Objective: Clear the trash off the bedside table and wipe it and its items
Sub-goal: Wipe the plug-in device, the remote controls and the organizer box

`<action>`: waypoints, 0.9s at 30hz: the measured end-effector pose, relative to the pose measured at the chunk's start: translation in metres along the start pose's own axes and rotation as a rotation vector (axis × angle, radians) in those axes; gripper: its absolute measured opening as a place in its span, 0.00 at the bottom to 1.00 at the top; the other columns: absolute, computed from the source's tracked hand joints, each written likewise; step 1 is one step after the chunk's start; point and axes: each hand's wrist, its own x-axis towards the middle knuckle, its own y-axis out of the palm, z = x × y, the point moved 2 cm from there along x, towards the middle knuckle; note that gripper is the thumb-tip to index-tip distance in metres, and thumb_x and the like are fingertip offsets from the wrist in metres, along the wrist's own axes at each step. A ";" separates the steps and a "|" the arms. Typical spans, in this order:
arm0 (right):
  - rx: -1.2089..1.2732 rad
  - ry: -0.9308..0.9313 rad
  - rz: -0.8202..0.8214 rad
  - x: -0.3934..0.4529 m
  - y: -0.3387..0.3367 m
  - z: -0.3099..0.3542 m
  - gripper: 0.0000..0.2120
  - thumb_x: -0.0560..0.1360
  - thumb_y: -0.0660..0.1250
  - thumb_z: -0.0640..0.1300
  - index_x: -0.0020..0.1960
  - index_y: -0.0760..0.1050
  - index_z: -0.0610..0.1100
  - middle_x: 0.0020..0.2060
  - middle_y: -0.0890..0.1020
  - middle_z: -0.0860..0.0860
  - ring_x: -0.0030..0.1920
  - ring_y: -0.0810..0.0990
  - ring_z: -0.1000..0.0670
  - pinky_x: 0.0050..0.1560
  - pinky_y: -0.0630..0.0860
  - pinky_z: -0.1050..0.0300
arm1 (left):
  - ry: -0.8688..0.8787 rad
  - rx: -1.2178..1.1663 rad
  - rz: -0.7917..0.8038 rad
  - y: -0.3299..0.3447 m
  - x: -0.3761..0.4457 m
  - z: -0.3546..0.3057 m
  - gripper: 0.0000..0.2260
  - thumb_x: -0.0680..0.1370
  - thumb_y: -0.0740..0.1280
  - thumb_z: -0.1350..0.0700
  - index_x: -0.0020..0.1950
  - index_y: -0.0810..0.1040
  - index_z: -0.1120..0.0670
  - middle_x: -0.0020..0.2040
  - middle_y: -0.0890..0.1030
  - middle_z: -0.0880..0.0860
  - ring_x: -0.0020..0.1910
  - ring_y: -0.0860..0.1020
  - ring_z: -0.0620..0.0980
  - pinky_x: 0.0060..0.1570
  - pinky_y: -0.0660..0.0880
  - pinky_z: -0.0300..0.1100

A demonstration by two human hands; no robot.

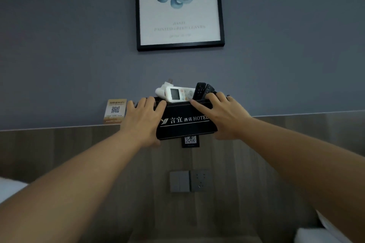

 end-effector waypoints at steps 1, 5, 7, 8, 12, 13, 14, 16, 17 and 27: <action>0.005 -0.007 0.010 -0.008 -0.007 0.006 0.52 0.68 0.69 0.62 0.77 0.36 0.53 0.67 0.64 0.41 0.61 0.67 0.41 0.58 0.73 0.43 | 0.003 -0.012 0.024 -0.008 -0.011 0.001 0.42 0.59 0.74 0.39 0.67 0.60 0.49 0.56 0.68 0.52 0.55 0.70 0.53 0.54 0.66 0.53; 0.024 -0.033 0.038 -0.047 -0.028 0.033 0.53 0.66 0.69 0.62 0.77 0.38 0.53 0.66 0.64 0.41 0.61 0.68 0.41 0.56 0.74 0.44 | 0.033 0.006 0.128 -0.035 -0.056 -0.002 0.43 0.58 0.72 0.36 0.67 0.58 0.49 0.56 0.68 0.51 0.53 0.72 0.52 0.54 0.65 0.53; 0.055 -0.038 0.041 -0.070 -0.033 0.049 0.53 0.66 0.69 0.62 0.77 0.38 0.53 0.67 0.64 0.41 0.62 0.67 0.41 0.56 0.74 0.43 | 0.055 0.005 0.155 -0.042 -0.081 -0.006 0.43 0.58 0.71 0.34 0.67 0.59 0.49 0.55 0.68 0.51 0.52 0.72 0.51 0.54 0.65 0.52; 0.070 -0.036 0.046 -0.083 -0.033 0.059 0.53 0.66 0.70 0.62 0.77 0.38 0.53 0.67 0.64 0.41 0.62 0.67 0.41 0.56 0.73 0.43 | 0.064 -0.001 0.162 -0.043 -0.096 -0.009 0.43 0.58 0.70 0.34 0.68 0.59 0.49 0.55 0.68 0.51 0.52 0.72 0.51 0.53 0.64 0.52; 0.099 -0.074 0.130 -0.136 -0.026 0.106 0.54 0.65 0.73 0.59 0.78 0.40 0.52 0.67 0.65 0.39 0.62 0.68 0.40 0.55 0.72 0.42 | 0.113 -0.003 0.180 -0.033 -0.169 -0.027 0.41 0.60 0.70 0.37 0.68 0.62 0.52 0.52 0.69 0.52 0.47 0.71 0.52 0.44 0.59 0.48; 0.100 -0.099 0.152 -0.148 -0.023 0.118 0.54 0.65 0.73 0.58 0.78 0.42 0.52 0.67 0.66 0.39 0.62 0.69 0.39 0.55 0.72 0.42 | 0.134 -0.011 0.192 -0.029 -0.189 -0.034 0.40 0.61 0.70 0.38 0.67 0.65 0.54 0.51 0.70 0.53 0.45 0.72 0.52 0.43 0.58 0.48; 0.106 -0.121 0.176 -0.160 -0.021 0.130 0.54 0.64 0.73 0.58 0.78 0.43 0.52 0.67 0.66 0.39 0.61 0.70 0.39 0.54 0.72 0.42 | 0.152 -0.032 0.208 -0.025 -0.208 -0.040 0.39 0.60 0.70 0.39 0.66 0.69 0.56 0.49 0.72 0.53 0.43 0.72 0.53 0.41 0.59 0.47; 0.131 -0.149 0.218 -0.181 -0.017 0.151 0.53 0.63 0.75 0.56 0.78 0.45 0.52 0.66 0.68 0.39 0.60 0.71 0.40 0.54 0.73 0.42 | 0.167 -0.085 0.227 -0.020 -0.241 -0.049 0.37 0.58 0.72 0.41 0.62 0.75 0.59 0.45 0.74 0.55 0.39 0.74 0.54 0.39 0.64 0.47; 0.145 -0.159 0.232 -0.191 -0.015 0.162 0.53 0.64 0.75 0.55 0.78 0.46 0.52 0.66 0.69 0.39 0.60 0.72 0.40 0.54 0.73 0.42 | 0.168 -0.096 0.230 -0.016 -0.254 -0.052 0.38 0.57 0.73 0.41 0.61 0.76 0.60 0.43 0.75 0.55 0.37 0.74 0.54 0.38 0.66 0.47; 0.231 -0.205 0.352 -0.234 0.025 0.256 0.55 0.55 0.80 0.49 0.77 0.59 0.49 0.61 0.75 0.37 0.57 0.76 0.37 0.59 0.71 0.30 | 0.103 -0.078 0.543 0.040 -0.348 -0.061 0.48 0.56 0.80 0.39 0.71 0.70 0.57 0.52 0.75 0.56 0.46 0.75 0.54 0.45 0.69 0.46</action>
